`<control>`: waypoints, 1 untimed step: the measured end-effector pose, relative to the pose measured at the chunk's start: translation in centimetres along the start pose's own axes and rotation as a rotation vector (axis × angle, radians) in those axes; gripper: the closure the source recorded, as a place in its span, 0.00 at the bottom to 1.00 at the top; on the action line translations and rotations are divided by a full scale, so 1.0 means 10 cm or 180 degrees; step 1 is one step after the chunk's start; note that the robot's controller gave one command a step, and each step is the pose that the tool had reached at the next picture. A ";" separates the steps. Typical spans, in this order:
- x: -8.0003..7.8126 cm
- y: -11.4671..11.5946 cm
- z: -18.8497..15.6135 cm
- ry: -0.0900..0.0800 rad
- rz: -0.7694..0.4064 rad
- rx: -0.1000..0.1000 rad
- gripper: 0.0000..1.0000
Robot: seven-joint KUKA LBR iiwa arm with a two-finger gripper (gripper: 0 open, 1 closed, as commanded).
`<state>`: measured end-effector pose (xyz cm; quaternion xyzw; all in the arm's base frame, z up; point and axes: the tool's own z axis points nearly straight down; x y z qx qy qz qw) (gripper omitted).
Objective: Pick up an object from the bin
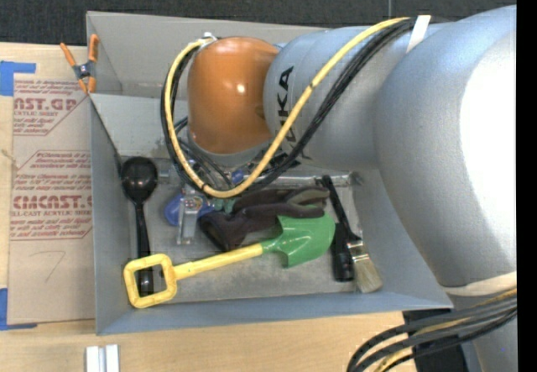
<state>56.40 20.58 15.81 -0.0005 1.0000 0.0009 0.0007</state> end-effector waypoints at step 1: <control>-0.25 -0.76 0.87 -0.0002 -0.0115 -0.0002 0.00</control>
Offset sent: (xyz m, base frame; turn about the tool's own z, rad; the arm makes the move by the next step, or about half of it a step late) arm 0.0288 -0.0837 -0.0881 -0.1012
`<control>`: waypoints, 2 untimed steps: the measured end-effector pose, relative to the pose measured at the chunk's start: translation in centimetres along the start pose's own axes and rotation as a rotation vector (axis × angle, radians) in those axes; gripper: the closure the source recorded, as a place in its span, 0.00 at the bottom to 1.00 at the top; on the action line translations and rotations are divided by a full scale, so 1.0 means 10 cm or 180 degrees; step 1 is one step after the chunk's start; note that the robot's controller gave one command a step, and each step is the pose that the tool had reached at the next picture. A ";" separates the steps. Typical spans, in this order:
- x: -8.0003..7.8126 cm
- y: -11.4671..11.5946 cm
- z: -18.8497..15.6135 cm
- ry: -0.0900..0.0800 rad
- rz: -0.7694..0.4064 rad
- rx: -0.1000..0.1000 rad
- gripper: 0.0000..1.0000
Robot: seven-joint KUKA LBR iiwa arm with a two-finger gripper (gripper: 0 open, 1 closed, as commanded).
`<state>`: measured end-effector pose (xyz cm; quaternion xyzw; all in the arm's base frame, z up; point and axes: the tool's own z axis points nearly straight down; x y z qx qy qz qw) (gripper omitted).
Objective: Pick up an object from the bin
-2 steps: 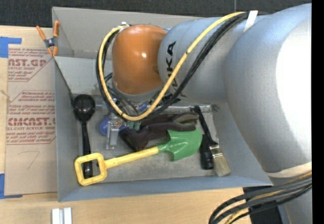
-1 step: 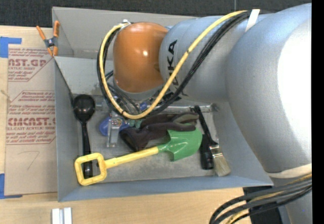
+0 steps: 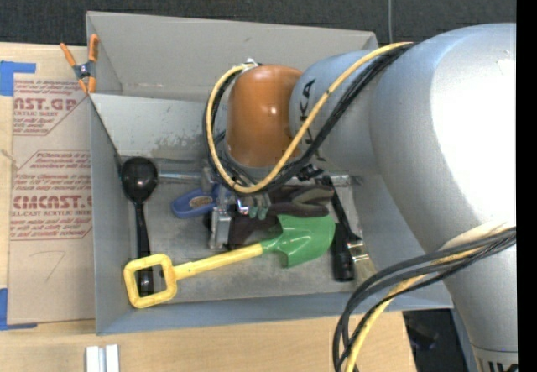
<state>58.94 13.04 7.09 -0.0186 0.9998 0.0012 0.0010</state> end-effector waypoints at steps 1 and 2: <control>-0.03 -0.07 0.01 -0.0036 -0.0205 -0.0018 0.00; -0.01 0.01 0.00 -0.0008 -0.0018 -0.0009 0.00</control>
Offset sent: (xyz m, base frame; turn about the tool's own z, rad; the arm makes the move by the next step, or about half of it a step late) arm 0.0003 0.0000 0.0002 -0.0052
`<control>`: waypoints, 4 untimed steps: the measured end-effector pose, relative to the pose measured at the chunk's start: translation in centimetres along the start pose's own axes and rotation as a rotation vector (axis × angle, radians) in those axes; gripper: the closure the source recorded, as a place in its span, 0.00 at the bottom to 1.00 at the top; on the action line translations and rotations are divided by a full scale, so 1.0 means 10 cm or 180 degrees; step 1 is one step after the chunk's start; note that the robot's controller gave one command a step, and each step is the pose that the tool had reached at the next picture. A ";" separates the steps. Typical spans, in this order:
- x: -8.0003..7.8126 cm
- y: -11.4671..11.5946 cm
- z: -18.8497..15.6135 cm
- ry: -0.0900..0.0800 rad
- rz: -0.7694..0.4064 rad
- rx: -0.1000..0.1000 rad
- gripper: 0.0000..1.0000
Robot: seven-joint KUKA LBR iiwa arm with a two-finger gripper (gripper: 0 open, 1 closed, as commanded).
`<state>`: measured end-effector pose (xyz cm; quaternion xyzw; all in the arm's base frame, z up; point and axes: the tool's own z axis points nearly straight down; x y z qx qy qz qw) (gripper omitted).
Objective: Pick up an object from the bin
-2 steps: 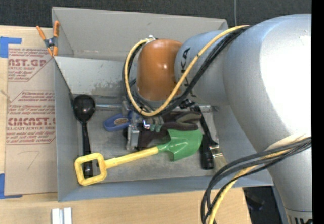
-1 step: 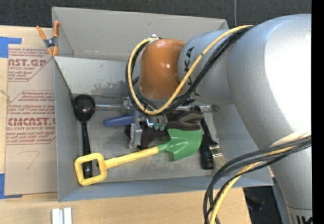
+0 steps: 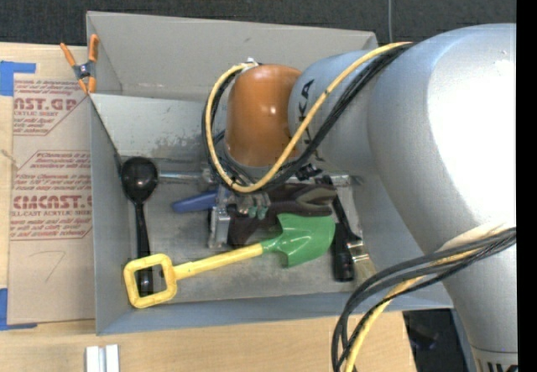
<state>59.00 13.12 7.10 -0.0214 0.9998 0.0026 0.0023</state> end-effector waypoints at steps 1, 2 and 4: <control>-0.02 -0.05 0.00 -0.0025 -0.0119 -0.0008 0.00; -0.01 0.01 0.00 -0.0009 -0.0015 -0.0009 1.00; 0.01 0.01 -0.27 0.0003 -0.0016 -0.0008 1.00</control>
Offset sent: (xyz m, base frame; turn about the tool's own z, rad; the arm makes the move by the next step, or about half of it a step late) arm 0.0002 -0.0004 0.0000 -0.0047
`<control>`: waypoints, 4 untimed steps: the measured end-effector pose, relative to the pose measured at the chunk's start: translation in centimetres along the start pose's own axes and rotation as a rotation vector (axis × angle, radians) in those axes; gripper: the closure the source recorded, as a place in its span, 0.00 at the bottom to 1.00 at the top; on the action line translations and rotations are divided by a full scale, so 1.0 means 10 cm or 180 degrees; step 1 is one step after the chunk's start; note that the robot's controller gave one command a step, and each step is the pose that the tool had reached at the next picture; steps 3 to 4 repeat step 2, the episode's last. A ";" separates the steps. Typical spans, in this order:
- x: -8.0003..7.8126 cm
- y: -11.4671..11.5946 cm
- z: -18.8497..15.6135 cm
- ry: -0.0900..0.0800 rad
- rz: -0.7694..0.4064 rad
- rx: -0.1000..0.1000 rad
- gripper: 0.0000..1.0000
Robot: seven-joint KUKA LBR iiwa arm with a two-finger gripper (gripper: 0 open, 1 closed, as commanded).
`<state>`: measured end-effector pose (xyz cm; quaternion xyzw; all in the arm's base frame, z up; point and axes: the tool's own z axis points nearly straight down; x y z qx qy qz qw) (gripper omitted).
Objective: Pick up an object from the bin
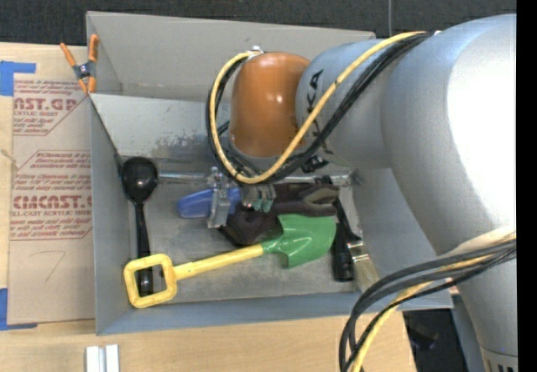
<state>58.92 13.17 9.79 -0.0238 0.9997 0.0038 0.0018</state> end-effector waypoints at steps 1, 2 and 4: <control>-0.01 0.00 -0.23 -0.0014 0.0001 -0.0002 1.00; -0.02 0.01 -0.41 -0.0015 0.0001 -0.0003 1.00; -0.02 0.01 -0.41 -0.0015 0.0001 -0.0003 1.00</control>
Offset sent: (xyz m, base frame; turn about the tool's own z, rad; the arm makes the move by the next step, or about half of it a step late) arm 0.0010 0.0001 0.0521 0.0002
